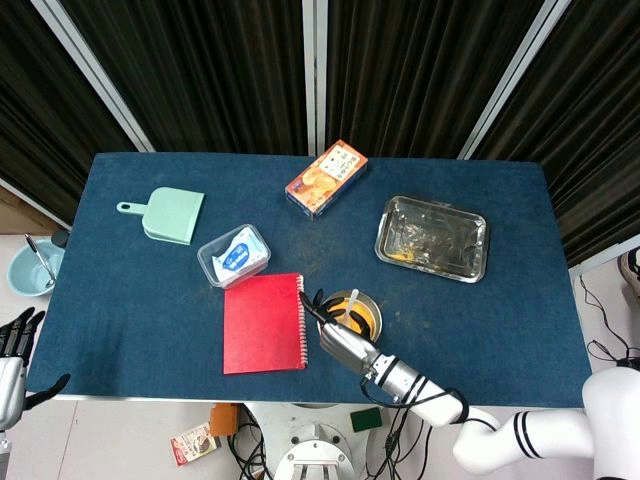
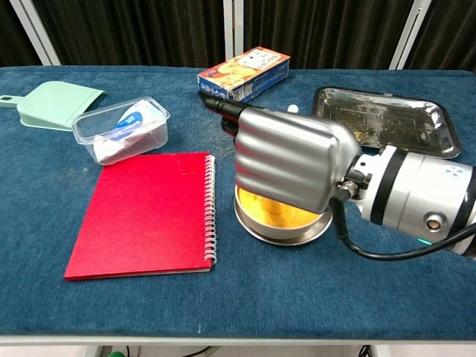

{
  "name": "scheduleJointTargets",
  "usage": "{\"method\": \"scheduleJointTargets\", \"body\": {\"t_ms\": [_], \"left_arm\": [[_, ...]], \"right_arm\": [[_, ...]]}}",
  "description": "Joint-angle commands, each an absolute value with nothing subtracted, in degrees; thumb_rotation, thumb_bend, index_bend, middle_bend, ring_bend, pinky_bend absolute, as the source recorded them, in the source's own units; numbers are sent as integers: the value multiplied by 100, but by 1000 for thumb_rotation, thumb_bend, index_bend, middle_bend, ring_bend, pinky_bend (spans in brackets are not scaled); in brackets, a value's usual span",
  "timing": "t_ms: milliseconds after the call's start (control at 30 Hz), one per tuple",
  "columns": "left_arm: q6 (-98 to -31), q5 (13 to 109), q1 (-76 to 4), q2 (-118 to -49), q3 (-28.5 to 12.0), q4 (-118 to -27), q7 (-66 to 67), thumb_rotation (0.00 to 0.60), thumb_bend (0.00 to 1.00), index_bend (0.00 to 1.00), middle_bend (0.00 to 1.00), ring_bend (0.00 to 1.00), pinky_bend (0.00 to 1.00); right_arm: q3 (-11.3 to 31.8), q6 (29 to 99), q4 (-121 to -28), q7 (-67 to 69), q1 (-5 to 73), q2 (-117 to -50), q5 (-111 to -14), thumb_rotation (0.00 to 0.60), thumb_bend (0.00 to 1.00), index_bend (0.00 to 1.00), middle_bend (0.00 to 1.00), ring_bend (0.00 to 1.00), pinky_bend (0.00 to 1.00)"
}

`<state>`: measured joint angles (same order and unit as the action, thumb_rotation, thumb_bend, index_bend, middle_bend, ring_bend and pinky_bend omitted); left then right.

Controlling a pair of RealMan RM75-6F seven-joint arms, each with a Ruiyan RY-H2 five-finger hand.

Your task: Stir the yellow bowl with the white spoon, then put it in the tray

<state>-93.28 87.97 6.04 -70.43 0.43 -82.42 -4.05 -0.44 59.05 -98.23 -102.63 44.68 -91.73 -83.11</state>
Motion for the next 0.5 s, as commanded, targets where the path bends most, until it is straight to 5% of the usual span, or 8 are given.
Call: {"method": "scheduleJointTargets", "body": {"t_ms": [33, 500], "left_arm": [[-9316, 8804, 597, -7021, 49, -8288, -360, 600, 115, 71, 52, 80, 121], [-9315, 8947, 493, -6761, 31, -8817, 75, 600, 116, 70, 52, 80, 121]], "right_arm": [[52, 6315, -9741, -9497, 4155, -9245, -8170, 600, 477, 817, 474, 243, 0], [319, 7030, -9791, -7625, 3626, -9130, -8000, 600, 477, 817, 475, 242, 0]]}}
